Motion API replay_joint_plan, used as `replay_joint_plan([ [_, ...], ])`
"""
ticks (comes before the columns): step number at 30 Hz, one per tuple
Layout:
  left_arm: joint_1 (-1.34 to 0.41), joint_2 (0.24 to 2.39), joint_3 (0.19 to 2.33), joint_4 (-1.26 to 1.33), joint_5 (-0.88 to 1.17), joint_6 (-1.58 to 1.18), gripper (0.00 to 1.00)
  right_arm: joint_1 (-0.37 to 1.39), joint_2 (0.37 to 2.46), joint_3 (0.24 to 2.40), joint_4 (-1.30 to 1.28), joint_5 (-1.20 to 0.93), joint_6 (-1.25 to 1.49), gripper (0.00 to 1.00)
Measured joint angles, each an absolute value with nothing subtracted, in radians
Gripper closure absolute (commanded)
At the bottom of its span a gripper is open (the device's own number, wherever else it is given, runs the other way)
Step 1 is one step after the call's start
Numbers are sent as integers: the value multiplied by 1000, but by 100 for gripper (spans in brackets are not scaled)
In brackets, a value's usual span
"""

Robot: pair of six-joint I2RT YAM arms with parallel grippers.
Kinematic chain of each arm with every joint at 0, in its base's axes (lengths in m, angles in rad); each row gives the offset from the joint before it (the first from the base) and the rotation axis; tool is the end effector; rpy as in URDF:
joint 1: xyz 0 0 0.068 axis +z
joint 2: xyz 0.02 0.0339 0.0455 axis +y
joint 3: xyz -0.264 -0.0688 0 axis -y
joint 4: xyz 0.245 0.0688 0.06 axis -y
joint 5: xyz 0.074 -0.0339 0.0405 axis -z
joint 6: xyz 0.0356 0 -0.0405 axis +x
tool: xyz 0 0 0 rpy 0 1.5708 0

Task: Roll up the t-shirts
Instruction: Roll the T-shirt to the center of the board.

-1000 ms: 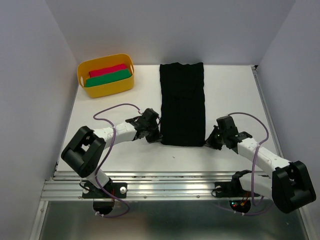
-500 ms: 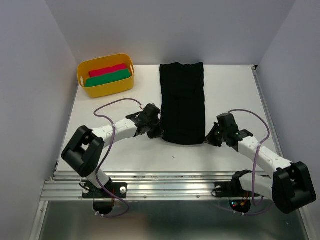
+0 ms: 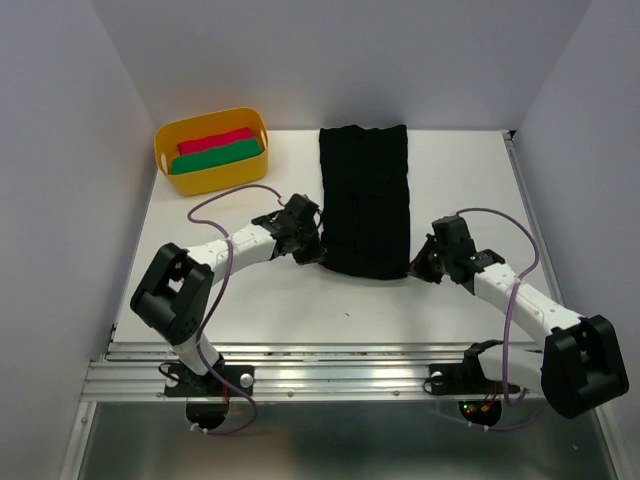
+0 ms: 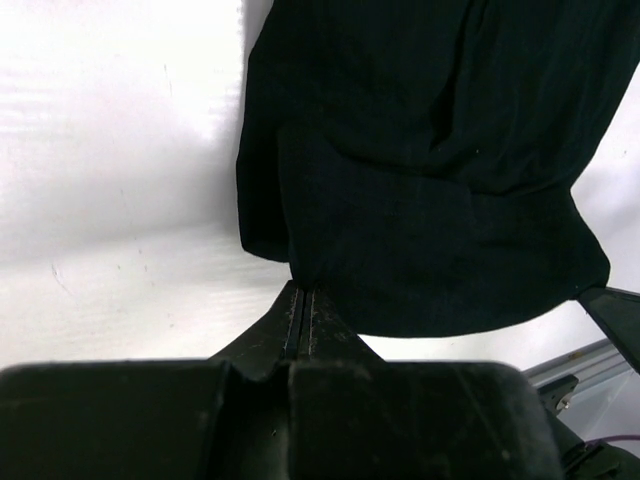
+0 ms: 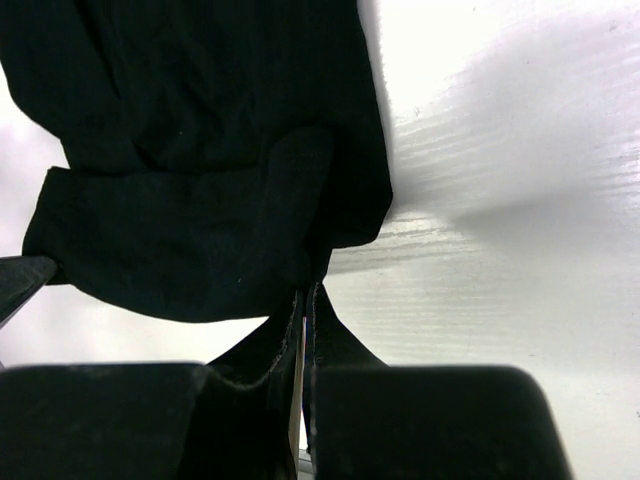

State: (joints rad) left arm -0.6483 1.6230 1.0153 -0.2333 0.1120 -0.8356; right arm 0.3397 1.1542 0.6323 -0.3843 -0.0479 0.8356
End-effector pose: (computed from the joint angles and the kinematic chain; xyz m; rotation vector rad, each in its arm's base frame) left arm 0.2703 -0.2097 0.2050 -0.1855 2.5635 -0.7695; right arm 0.2097 0.0759 0.1986 0.6081 2.4882 0.5411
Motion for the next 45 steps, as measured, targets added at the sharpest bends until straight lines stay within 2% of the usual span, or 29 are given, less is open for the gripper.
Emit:
replay_joint_plan([
  [25,-580,1818,1203,-265,146,-734,100,324,1356,788,-381,23,799,99],
  [27,-574,1831,1225,-274,152,-721,86,319,1378,807,-381,29,793,98],
  [28,-572,1838,1235,-276,154,-714,81,316,1390,818,-383,30,789,94],
  [29,-569,1851,1256,-288,159,-700,66,313,1412,835,-382,31,786,93],
  [31,-564,1873,1291,-300,160,-691,53,307,1449,862,-381,33,778,87],
  [32,-561,1889,1312,-305,160,-680,39,307,1465,872,-380,35,776,84],
  [34,-558,1898,1327,-309,159,-667,30,303,1494,892,-381,38,768,77],
  [40,-554,1885,1328,-334,118,-655,30,302,1509,923,-381,53,747,67],
  [42,-554,1860,1328,-347,97,-652,33,302,1498,924,-383,55,739,66],
  [43,-554,1843,1328,-350,90,-650,39,302,1490,924,-384,56,736,66],
  [45,-554,1802,1327,-351,79,-639,42,302,1470,923,-385,56,732,63],
])
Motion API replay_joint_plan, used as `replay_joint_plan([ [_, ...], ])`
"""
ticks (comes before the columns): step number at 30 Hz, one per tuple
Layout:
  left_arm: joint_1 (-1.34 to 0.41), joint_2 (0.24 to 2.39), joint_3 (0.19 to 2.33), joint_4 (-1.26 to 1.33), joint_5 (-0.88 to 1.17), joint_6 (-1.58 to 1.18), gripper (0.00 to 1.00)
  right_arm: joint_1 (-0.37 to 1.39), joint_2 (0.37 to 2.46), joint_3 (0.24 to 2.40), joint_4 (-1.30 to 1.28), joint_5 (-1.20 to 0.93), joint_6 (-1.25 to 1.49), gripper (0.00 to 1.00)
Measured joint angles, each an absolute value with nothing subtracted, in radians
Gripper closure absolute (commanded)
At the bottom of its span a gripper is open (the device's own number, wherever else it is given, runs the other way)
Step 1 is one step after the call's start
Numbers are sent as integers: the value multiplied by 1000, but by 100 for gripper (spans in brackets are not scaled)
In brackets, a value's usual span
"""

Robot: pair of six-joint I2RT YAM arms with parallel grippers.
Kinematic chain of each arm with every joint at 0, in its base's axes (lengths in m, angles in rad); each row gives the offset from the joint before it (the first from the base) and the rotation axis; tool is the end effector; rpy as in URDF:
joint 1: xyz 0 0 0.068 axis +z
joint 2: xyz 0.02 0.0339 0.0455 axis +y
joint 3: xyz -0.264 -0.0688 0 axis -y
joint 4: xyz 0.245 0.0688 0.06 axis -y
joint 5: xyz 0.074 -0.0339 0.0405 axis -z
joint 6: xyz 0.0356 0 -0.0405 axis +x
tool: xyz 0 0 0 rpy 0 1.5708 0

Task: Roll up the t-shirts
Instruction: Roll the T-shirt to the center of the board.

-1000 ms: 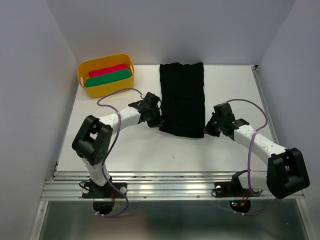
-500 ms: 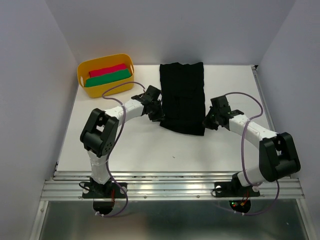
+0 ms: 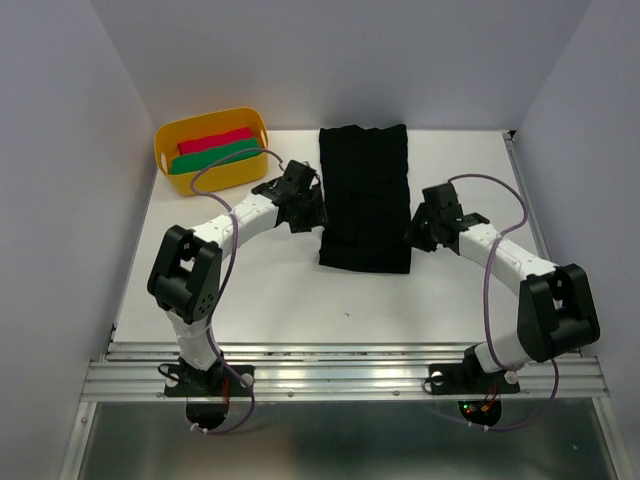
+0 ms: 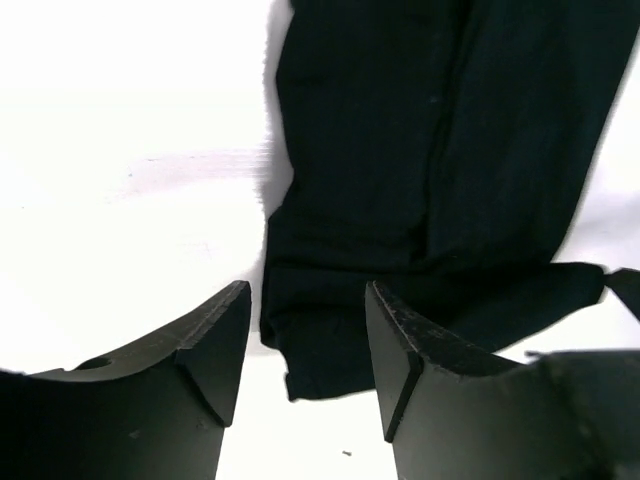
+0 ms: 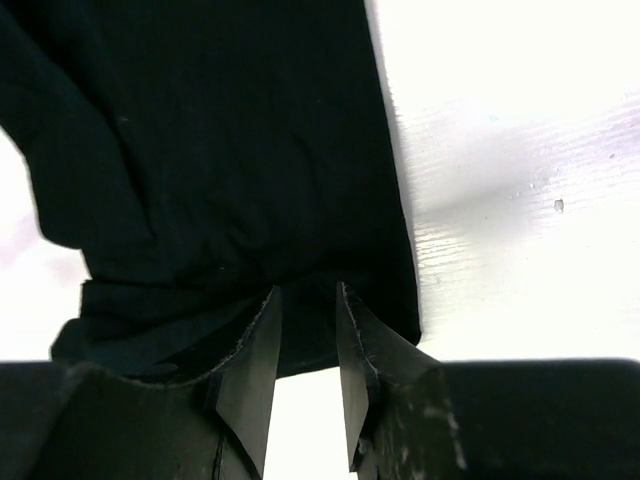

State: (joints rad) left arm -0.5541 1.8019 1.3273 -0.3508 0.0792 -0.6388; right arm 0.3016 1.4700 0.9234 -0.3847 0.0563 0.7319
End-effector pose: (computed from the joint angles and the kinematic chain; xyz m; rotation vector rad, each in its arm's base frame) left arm 0.3387 -0.2129 0.2314 -0.0670 2.4942 -0.6297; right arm 0.2864 0.0870 0.2122 0.5646 2.4727 0.3528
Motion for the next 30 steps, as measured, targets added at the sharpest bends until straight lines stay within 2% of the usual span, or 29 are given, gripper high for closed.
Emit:
replay_joint_plan([
  [3,-554,1751,1321,-342,80,-622,38,302,1436,923,-385,56,714,56],
  [4,-554,1736,1315,-336,85,-611,36,302,1429,923,-386,56,706,51],
  [10,-554,1721,1255,-326,108,-588,36,301,1418,920,-408,49,680,46],
  [13,-554,1721,1213,-323,128,-585,38,301,1418,917,-417,27,673,47],
  [18,-561,1721,1158,-320,174,-583,47,301,1418,885,-419,-26,670,53],
  [23,-580,1705,1109,-311,208,-585,50,301,1394,836,-427,-53,670,61],
  [30,-617,1646,1060,-300,217,-593,52,301,1305,764,-446,-93,670,64],
])
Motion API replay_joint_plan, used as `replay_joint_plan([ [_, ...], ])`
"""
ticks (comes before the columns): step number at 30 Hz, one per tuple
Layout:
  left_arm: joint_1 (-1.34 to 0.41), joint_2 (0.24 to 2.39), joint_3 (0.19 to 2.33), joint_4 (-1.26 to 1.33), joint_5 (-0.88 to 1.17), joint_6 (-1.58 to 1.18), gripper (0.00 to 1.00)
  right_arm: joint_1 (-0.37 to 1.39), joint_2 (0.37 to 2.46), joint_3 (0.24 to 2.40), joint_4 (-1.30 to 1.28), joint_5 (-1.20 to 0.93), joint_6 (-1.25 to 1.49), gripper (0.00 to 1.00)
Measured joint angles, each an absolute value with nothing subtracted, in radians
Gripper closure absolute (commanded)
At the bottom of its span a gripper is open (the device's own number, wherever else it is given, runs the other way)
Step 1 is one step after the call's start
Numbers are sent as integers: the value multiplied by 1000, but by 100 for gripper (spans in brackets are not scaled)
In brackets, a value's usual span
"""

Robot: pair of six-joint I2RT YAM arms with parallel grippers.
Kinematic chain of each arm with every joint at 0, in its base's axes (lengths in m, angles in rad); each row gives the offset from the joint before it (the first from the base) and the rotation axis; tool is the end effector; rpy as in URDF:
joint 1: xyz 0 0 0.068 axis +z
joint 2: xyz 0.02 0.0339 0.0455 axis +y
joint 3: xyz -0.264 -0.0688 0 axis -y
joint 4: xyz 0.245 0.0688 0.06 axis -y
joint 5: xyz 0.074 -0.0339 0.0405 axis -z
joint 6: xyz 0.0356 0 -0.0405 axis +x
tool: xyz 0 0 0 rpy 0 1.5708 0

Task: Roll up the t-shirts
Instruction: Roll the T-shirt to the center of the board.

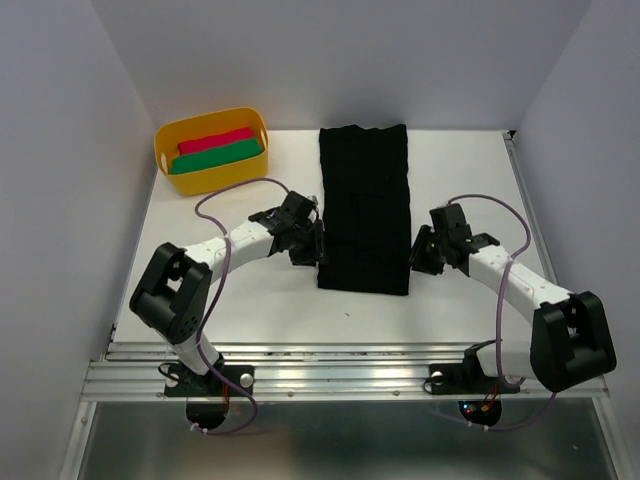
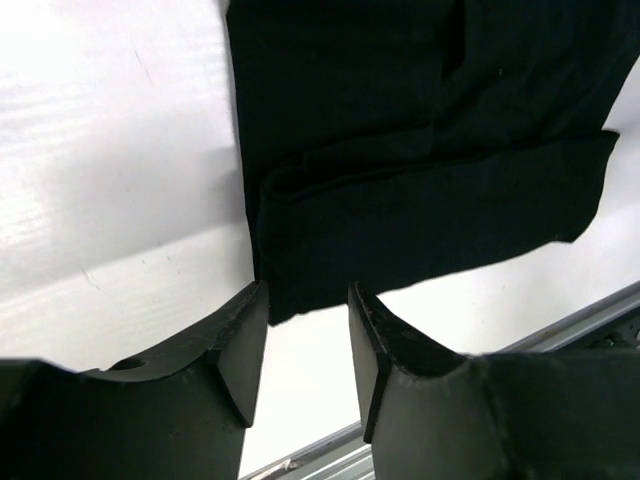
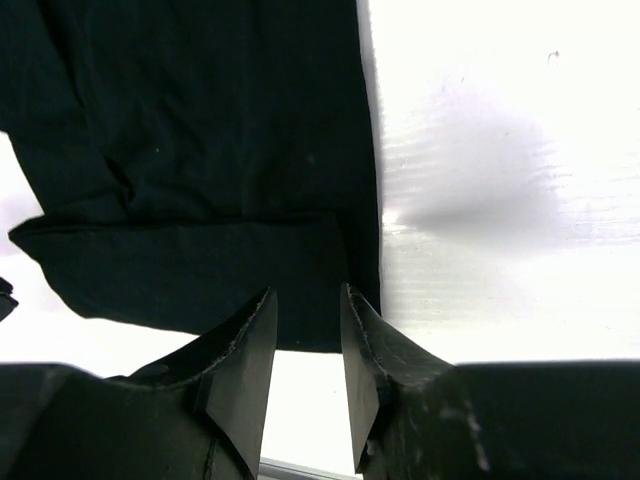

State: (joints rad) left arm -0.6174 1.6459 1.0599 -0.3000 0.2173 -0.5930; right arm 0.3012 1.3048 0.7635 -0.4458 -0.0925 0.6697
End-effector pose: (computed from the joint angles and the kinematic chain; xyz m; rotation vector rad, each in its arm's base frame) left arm 0.2776 -0.2065 0.2070 0.1325 2.5934 -0.7590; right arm 0.2395 0.0778 0.2021 0.4454 2.5894 0.4758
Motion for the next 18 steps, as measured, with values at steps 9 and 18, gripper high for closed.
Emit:
replay_joint_plan([
  [9,-676,1594,955,-256,209,-653,78,301,1284,712,-441,-167,671,80],
  [18,-683,1571,965,-195,174,-685,100,301,1361,712,-368,-220,677,89],
])
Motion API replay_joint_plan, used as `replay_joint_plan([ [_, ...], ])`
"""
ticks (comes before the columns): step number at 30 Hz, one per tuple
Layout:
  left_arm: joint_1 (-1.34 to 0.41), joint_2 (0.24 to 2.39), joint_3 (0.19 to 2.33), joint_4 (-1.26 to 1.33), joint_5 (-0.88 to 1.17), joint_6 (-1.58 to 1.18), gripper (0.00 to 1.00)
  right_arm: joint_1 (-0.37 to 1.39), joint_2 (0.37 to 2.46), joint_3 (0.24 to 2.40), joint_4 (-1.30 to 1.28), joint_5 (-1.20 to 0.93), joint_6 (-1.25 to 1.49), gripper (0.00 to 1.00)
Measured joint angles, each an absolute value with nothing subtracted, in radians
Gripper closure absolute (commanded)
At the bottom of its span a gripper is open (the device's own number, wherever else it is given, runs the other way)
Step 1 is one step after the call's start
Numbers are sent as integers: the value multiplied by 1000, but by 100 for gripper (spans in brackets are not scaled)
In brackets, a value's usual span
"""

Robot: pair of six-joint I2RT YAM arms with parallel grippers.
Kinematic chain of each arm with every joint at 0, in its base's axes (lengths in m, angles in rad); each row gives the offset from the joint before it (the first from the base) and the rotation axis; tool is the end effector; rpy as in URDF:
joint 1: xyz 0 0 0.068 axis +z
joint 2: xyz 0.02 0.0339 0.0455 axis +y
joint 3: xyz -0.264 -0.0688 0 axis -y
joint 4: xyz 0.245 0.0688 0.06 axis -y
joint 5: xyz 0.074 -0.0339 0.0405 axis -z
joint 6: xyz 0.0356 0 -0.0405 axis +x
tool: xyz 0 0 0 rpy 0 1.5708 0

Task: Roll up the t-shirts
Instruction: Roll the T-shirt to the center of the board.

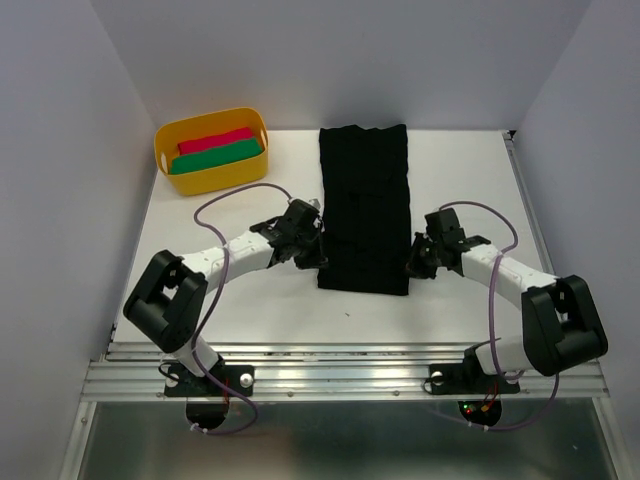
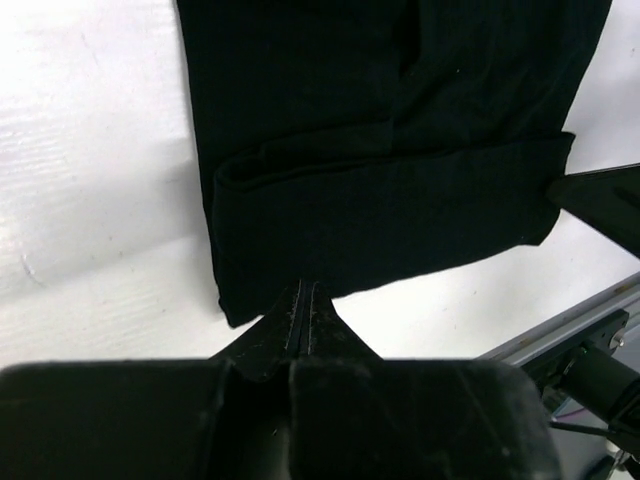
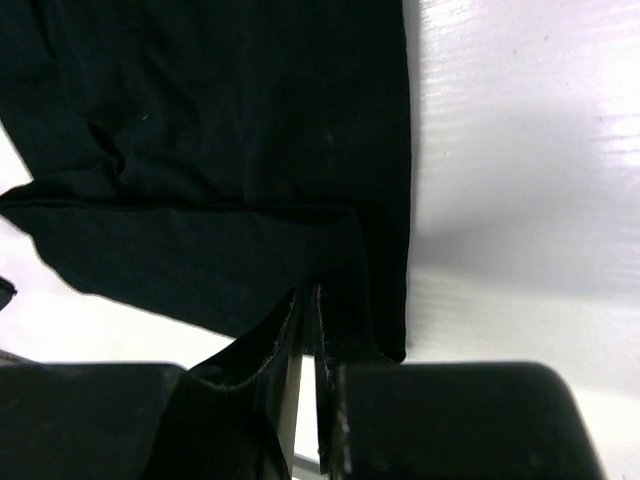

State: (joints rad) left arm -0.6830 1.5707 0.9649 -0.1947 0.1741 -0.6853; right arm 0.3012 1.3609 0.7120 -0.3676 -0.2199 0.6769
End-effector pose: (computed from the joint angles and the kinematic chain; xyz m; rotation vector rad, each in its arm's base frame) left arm 0.2532 -0.2140 0.2090 0.0865 2.5280 -0.8187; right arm 0.2400 0.0827 0.1790 0.4188 2.6547 0.6208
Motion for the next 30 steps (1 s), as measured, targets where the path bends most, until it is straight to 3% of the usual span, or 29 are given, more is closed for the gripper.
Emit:
replay_joint_plan([
  [10,-692,1719,953,-108,183,-697,100,301,1436,666,-305,-221,682,89],
  [24,-764,1594,809,-97,186,-743,100,309,1236,537,-361,-235,707,90],
  [27,-764,1565,810,-133,165,-745,99,309,1182,538,-408,-209,708,75],
  [28,-764,1553,810,-144,156,-745,96,309,1165,540,-425,-194,710,66],
  [29,-764,1538,810,-155,148,-746,89,309,1142,542,-444,-173,714,48],
  [30,-764,1514,810,-170,137,-749,85,309,1128,542,-452,-160,717,43],
])
